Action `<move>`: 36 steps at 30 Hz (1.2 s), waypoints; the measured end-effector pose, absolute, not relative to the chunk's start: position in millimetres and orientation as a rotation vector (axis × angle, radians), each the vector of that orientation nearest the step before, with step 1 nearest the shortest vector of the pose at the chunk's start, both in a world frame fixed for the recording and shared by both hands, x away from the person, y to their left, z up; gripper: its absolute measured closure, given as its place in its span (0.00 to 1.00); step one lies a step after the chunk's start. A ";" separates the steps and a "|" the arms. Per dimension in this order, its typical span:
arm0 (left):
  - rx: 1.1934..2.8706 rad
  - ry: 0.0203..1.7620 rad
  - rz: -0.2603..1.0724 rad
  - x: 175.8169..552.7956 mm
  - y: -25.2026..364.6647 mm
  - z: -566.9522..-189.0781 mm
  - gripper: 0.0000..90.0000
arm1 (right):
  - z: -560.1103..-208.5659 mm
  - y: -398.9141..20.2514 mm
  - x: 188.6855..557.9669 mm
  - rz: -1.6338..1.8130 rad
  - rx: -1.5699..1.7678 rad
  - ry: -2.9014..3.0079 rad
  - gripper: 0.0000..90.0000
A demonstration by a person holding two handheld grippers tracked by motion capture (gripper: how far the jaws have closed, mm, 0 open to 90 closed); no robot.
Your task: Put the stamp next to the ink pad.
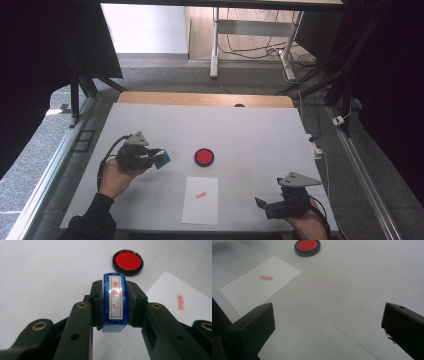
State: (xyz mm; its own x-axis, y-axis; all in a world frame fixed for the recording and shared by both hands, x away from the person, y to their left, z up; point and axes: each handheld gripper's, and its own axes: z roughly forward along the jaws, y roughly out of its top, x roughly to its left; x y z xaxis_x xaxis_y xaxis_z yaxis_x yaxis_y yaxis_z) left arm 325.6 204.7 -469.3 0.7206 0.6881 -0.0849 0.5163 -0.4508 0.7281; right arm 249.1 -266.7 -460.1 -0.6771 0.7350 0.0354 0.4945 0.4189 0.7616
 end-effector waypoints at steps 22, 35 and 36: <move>2.221 0.980 0.291 340.6 203.9 -498.6 0.77 | -459.2 -269.9 247.5 1.115 1.059 2.382 0.00; 2.242 0.996 0.256 342.4 201.6 -503.1 0.74 | -459.5 -268.8 247.1 1.103 1.043 2.395 0.00; 2.241 0.995 0.255 342.3 201.6 -503.0 0.72 | -459.5 -268.7 247.2 1.103 1.043 2.395 0.00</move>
